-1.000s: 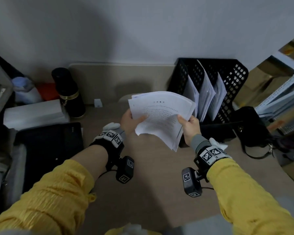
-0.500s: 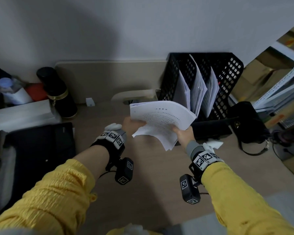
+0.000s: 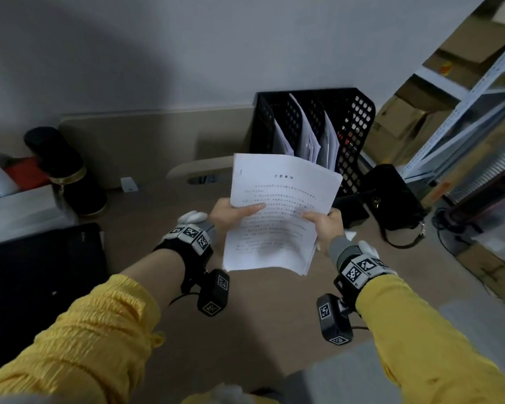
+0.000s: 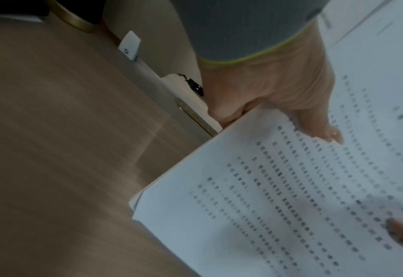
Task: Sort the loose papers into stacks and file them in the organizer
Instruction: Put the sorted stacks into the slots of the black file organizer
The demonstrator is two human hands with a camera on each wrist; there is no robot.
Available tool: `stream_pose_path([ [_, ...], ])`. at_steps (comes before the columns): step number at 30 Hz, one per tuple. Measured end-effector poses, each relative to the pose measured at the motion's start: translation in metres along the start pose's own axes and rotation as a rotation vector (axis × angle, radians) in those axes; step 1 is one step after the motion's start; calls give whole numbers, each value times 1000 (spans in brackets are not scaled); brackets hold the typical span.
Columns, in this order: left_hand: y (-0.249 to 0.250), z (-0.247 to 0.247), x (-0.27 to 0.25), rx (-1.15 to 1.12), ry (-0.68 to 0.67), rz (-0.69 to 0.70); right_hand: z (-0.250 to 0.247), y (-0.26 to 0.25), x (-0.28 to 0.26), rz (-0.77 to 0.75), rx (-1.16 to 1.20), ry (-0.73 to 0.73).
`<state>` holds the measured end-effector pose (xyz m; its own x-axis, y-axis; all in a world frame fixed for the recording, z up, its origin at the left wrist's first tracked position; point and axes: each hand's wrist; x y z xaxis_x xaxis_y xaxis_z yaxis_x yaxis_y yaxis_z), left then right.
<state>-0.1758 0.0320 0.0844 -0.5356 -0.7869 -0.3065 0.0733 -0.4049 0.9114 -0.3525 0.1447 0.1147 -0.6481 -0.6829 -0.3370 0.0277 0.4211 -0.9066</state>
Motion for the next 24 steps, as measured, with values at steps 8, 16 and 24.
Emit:
stream_pose_path([
  [8,2,43,2,-179,24,59,-38,4,-23,-28,-41,-3],
  [16,14,90,9,-240,-74,138,-75,18,-24,-67,-203,127],
  [24,25,123,27,-123,-129,213,-113,8,-14,-82,-161,326],
])
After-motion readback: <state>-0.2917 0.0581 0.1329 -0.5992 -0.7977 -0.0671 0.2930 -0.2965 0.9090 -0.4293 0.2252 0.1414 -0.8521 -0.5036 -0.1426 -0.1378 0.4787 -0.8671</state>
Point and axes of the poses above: each hand's wrist, its own x-axis towards the middle knuckle, its own z-axis out of the palm, y = z × x, and after that the axes turned 11 degrees about -x, right-handed
